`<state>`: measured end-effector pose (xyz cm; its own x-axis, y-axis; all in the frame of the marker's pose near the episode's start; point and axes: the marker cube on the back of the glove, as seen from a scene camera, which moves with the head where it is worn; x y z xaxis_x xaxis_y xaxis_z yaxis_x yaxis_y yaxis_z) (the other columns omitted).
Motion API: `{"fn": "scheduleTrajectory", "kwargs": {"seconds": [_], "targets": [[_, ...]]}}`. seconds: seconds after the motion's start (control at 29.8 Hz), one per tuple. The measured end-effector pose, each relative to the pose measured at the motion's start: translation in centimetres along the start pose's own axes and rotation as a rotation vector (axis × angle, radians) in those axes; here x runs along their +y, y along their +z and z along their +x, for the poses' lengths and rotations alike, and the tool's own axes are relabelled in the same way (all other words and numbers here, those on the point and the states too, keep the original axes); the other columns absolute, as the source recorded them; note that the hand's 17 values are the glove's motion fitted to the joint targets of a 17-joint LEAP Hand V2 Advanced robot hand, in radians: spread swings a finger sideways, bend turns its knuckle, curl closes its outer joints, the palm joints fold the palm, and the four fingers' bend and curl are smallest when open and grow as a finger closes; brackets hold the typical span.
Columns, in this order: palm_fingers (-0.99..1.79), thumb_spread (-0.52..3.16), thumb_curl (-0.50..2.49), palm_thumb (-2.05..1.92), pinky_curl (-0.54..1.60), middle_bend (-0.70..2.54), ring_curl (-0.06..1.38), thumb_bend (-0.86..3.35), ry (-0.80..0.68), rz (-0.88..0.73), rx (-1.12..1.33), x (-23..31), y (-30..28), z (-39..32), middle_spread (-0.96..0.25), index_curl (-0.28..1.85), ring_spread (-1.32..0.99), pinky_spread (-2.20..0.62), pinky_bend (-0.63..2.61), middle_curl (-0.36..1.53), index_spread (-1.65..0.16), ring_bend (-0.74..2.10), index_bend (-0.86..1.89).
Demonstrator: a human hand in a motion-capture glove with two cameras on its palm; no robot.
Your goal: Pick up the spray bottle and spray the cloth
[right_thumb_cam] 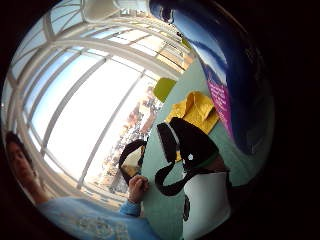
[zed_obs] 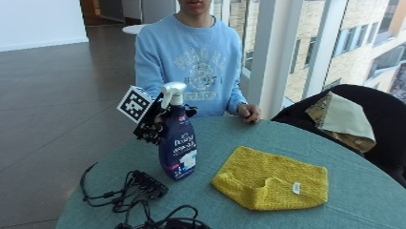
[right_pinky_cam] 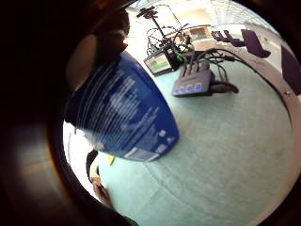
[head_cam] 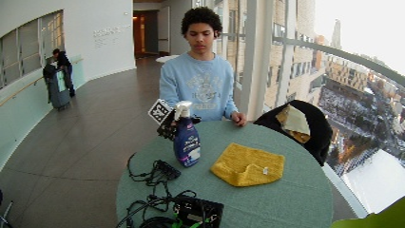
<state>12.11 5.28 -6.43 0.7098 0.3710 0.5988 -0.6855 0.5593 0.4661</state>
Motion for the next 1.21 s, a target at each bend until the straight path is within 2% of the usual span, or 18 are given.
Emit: {"fn": "scheduleTrajectory", "kwargs": {"seconds": [0.47,0.77,1.21], "targets": [[0.31,1.01,0.30,0.57,0.36,0.33,0.29,-0.03,-0.021,0.141,-0.018,-2.7,2.1,0.4,-0.01,0.17,0.02,0.25,0.41,0.38,-0.40,0.37,0.06],[0.54,0.98,0.41,0.86,0.35,0.36,0.35,0.09,-0.033,0.175,-0.046,-3.1,2.1,0.1,-0.05,0.15,-0.02,0.27,0.41,0.40,-0.35,0.58,0.09],[0.77,0.85,0.53,0.94,0.32,0.34,0.38,0.05,-0.075,0.004,-0.207,-3.9,-0.1,-2.2,-0.11,0.25,-0.04,0.28,0.25,0.42,-0.27,0.58,0.17]]}}
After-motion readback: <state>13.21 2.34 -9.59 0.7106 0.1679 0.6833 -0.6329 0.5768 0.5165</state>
